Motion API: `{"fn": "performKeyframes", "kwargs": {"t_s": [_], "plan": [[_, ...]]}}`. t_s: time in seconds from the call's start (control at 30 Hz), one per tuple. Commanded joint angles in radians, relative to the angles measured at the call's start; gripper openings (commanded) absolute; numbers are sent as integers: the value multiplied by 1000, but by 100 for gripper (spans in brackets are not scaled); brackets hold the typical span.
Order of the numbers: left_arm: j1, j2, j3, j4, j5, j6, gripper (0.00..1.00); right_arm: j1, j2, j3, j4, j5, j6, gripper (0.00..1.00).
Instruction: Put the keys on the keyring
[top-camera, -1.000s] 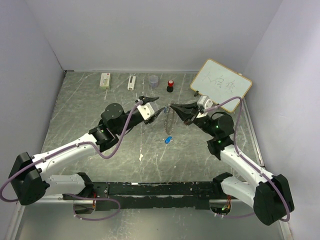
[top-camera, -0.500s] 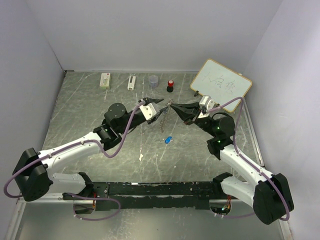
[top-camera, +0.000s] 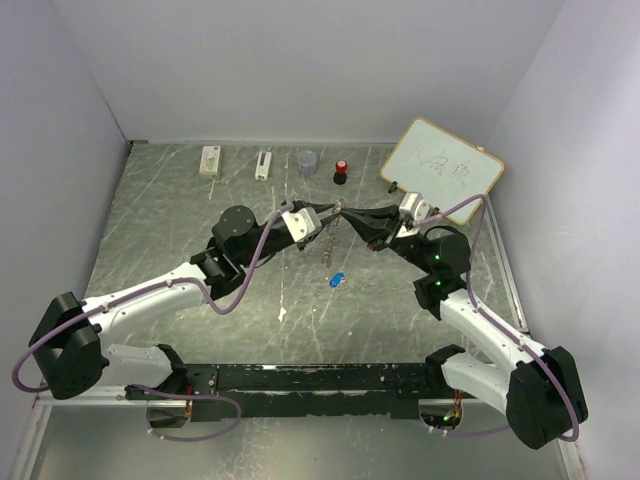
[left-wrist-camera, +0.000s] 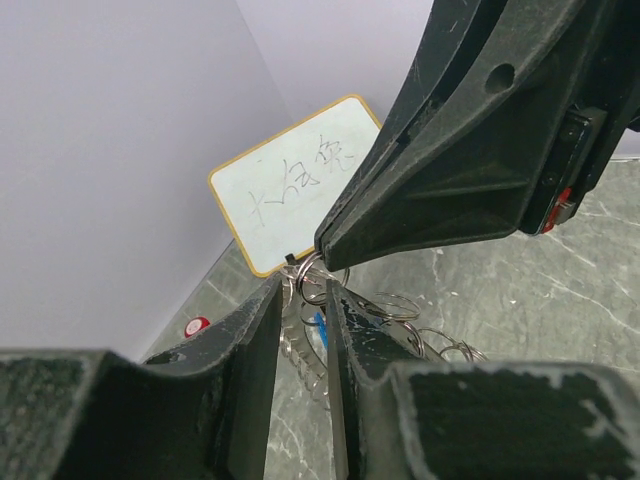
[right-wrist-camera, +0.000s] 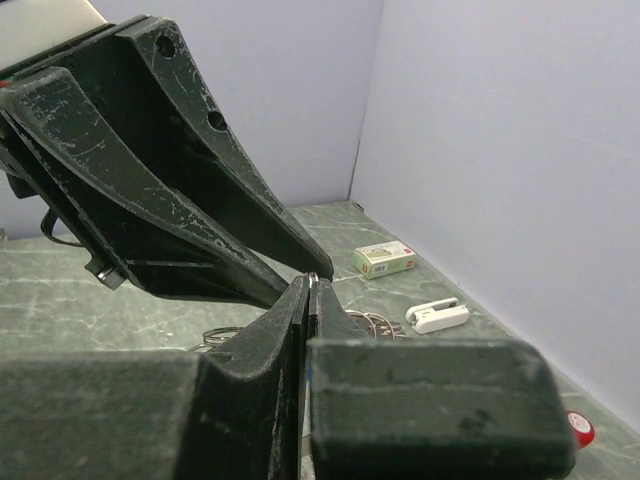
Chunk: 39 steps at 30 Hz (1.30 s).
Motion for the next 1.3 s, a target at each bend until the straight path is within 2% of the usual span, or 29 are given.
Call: {"fn": "performKeyframes", "kwargs": {"t_s": [0.0, 0.13, 0.23, 0.4, 0.8, 1.0, 1.07, 1.13, 1.27], "plan": [[-2, 10, 30, 31, 42, -12, 34, -6, -7, -1, 64, -8, 6, 0], [-2, 14, 33, 34, 47, -14, 33, -6, -4, -3, 65, -12, 7, 0], [-1, 19, 41, 31, 51, -16, 28, -6, -5, -3, 63, -15, 7, 0], [0, 27, 55, 22, 72, -17, 8, -6, -1, -4, 61, -19, 7, 0], [0, 14, 54, 24, 45, -24, 7, -7, -15, 7, 11, 9, -12, 0], [-3, 6, 59, -1, 4, 19, 7, -7, -26, 14, -20, 55, -8, 0], [-3, 4, 67, -18, -10, 43, 7, -7, -40, 9, -29, 83, -12, 6], [-3, 5, 80, -42, -24, 66, 7, -7, -63, -2, -42, 121, -19, 18], [-2, 1, 99, -58, -57, 84, 7, -8, -115, -32, -75, 194, -50, 28]]}}
